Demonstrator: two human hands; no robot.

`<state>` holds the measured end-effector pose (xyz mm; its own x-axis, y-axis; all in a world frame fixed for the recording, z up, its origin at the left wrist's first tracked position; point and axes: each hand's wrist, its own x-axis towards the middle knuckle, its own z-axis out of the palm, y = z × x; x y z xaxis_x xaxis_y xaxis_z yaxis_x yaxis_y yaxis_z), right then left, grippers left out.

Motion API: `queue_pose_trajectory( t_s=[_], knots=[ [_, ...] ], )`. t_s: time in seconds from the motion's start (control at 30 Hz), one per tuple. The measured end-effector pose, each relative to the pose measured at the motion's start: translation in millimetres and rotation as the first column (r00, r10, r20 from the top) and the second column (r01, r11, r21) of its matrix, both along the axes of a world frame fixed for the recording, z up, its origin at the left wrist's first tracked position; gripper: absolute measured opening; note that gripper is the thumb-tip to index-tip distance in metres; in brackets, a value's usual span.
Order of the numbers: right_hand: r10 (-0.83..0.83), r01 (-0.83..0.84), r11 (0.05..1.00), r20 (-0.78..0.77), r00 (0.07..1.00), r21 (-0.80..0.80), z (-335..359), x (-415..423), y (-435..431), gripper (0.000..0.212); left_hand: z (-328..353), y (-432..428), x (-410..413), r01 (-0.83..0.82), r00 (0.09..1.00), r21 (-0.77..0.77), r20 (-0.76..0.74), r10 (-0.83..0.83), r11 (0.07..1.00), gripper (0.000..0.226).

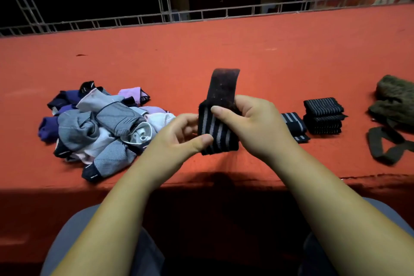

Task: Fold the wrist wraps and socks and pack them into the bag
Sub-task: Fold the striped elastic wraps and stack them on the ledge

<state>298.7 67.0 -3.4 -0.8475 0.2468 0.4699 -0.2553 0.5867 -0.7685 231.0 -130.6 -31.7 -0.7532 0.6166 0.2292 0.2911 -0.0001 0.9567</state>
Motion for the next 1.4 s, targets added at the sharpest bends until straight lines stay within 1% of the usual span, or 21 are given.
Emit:
queue_pose_trajectory(
  t_s=[0.03,0.07,0.17,0.2,0.27,0.33,0.4,0.53,0.6,0.7,0.77,0.83,0.93,1.07,1.17,1.27,1.4],
  knots=[
    [0.006,-0.005,0.999,0.007,1.0,-0.045,8,-1,-1,0.029,5,3,3,0.021,1.0,0.004,0.009,-0.021,1.0,0.029],
    [0.031,-0.03,0.993,0.013,0.999,-0.114,15,-1,-1,0.031,9,6,5,0.036,0.999,0.027,0.039,-0.037,0.999,0.023],
    [0.139,-0.128,0.927,0.005,0.99,-0.353,37,-3,0,0.038,34,11,10,0.053,0.996,0.138,0.071,-0.063,0.989,0.032],
    [0.158,-0.145,0.901,-0.001,0.987,-0.409,44,-2,1,0.039,44,13,13,0.059,0.994,0.196,0.081,-0.076,0.979,0.033],
    [0.176,-0.157,0.865,-0.004,0.984,-0.477,57,-2,2,0.041,60,19,17,0.067,0.989,0.28,0.11,-0.101,0.958,0.029],
    [0.191,-0.171,0.838,-0.015,0.981,-0.517,64,-3,5,0.043,69,25,21,0.057,0.99,0.281,0.11,-0.091,0.958,0.025],
    [0.173,-0.154,0.831,-0.014,0.985,-0.534,64,-2,8,0.044,68,29,20,0.029,0.993,0.258,0.105,-0.058,0.966,0.023],
    [0.133,-0.097,0.836,0.028,0.991,-0.541,47,2,17,0.029,57,37,21,-0.031,0.995,0.127,0.102,0.018,0.991,0.023],
    [0.129,-0.078,0.839,0.059,0.99,-0.538,33,3,20,0.029,47,41,16,-0.051,0.994,0.098,0.102,0.041,0.994,0.02],
    [0.139,-0.058,0.811,0.095,0.986,-0.582,8,0,27,0.034,29,49,6,-0.078,0.991,0.098,0.12,0.066,0.992,0.015],
    [0.171,-0.063,0.797,0.124,0.977,-0.6,-11,-2,32,0.029,14,55,-2,-0.1,0.986,0.084,0.142,0.088,0.991,0.012],
    [0.171,-0.046,0.812,0.161,0.972,-0.582,-29,-4,38,0.019,2,60,-10,-0.116,0.98,0.075,0.172,0.102,0.99,0.012],
    [0.148,-0.01,0.813,0.19,0.971,-0.583,-48,-10,46,0.02,-14,67,-23,-0.138,0.971,0.056,0.207,0.123,0.989,0.014],
    [0.155,-0.005,0.804,0.2,0.967,-0.595,-55,-16,53,0.017,-22,76,-36,-0.127,0.973,0.022,0.198,0.12,0.992,0.013],
    [0.121,0.013,0.808,0.187,0.975,-0.589,-56,-22,56,0.02,-22,82,-39,-0.099,0.969,0.026,0.232,0.09,0.995,0.012],
    [0.136,0.001,0.81,0.189,0.973,-0.586,-58,-24,58,0.018,-22,89,-43,-0.148,0.961,0.066,0.247,0.128,0.987,0.012],
    [0.162,-0.006,0.805,0.211,0.964,-0.593,-64,-21,59,0.023,-26,91,-44,-0.192,0.969,0.104,0.18,0.171,0.976,0.016]
  ],
)
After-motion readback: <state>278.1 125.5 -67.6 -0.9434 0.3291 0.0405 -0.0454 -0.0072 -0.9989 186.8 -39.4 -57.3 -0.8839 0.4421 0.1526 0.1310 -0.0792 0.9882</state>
